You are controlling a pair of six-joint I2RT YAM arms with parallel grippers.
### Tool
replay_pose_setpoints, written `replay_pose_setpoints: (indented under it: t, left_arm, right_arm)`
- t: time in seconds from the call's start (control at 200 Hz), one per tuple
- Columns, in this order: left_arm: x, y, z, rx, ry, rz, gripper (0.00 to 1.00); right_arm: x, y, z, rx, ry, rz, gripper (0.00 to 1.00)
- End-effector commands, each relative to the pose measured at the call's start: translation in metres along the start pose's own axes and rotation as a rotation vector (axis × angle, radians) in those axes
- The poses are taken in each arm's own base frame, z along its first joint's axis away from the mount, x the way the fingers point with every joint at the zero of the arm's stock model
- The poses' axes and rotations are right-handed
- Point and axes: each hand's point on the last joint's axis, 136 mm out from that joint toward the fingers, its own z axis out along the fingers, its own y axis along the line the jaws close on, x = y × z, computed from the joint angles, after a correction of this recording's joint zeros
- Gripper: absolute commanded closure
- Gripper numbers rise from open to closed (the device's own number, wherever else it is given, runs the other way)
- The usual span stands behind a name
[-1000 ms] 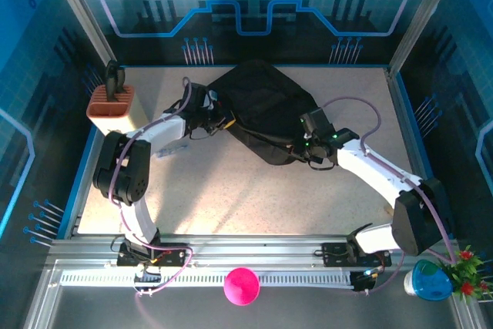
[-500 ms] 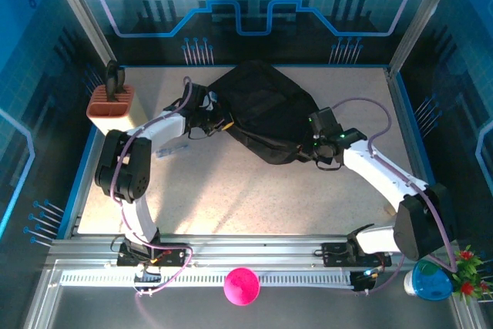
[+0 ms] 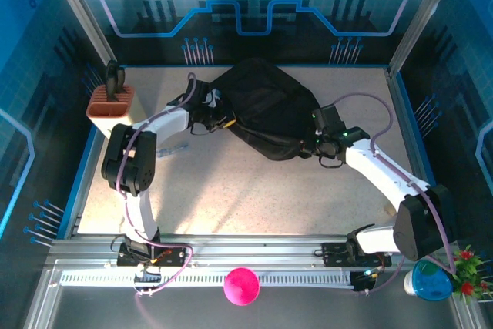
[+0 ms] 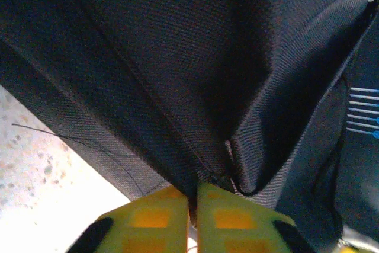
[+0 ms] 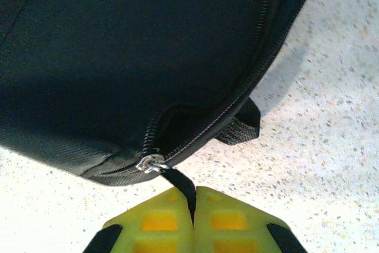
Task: Pack the student bag
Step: Zip the student bag at the center of the table.
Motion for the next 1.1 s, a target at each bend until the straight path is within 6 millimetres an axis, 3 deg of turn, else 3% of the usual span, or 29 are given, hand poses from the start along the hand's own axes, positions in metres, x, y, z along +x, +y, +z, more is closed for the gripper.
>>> replay_pose_setpoints:
  t: [0.0, 0.085, 0.21, 0.405, 0.59, 0.71, 0.915, 0.996, 1.091]
  left_arm:
    - [-0.034, 0.016, -0.014, -0.109, -0.115, 0.025, 0.69]
    - [-0.037, 0.022, -0.027, -0.168, -0.164, 0.026, 0.52]
    - [-0.029, 0.032, -0.053, -0.236, -0.218, 0.031, 0.42]
    - [0.015, 0.039, -0.076, -0.19, -0.186, -0.055, 0.32]
    - [0.054, 0.031, -0.083, -0.045, -0.13, -0.193, 0.26]
    - [0.073, 0.023, -0.079, 0.055, -0.097, -0.289, 0.25]
    - [0.09, 0.011, -0.064, 0.14, -0.06, -0.373, 0.21]
    - [0.089, 0.013, -0.055, 0.15, -0.052, -0.397, 0.24]
    - [0.086, 0.014, -0.046, 0.147, -0.036, -0.413, 0.35]
  right_arm:
    - [-0.027, 0.031, -0.027, -0.059, -0.101, -0.126, 1.0]
    - [-0.026, 0.056, -0.03, -0.108, -0.088, -0.184, 1.0]
    - [-0.023, 0.096, -0.029, -0.165, -0.073, -0.277, 1.0]
    - [-0.009, 0.162, -0.022, -0.311, -0.02, -0.35, 1.0]
    - [0.023, 0.213, -0.012, -0.434, 0.066, -0.403, 1.0]
    - [0.045, 0.231, -0.002, -0.483, 0.126, -0.416, 1.0]
    - [0.065, 0.243, 0.007, -0.533, 0.191, -0.407, 1.0]
    - [0.068, 0.245, 0.008, -0.548, 0.204, -0.401, 1.0]
    - [0.072, 0.244, 0.009, -0.55, 0.216, -0.397, 1.0]
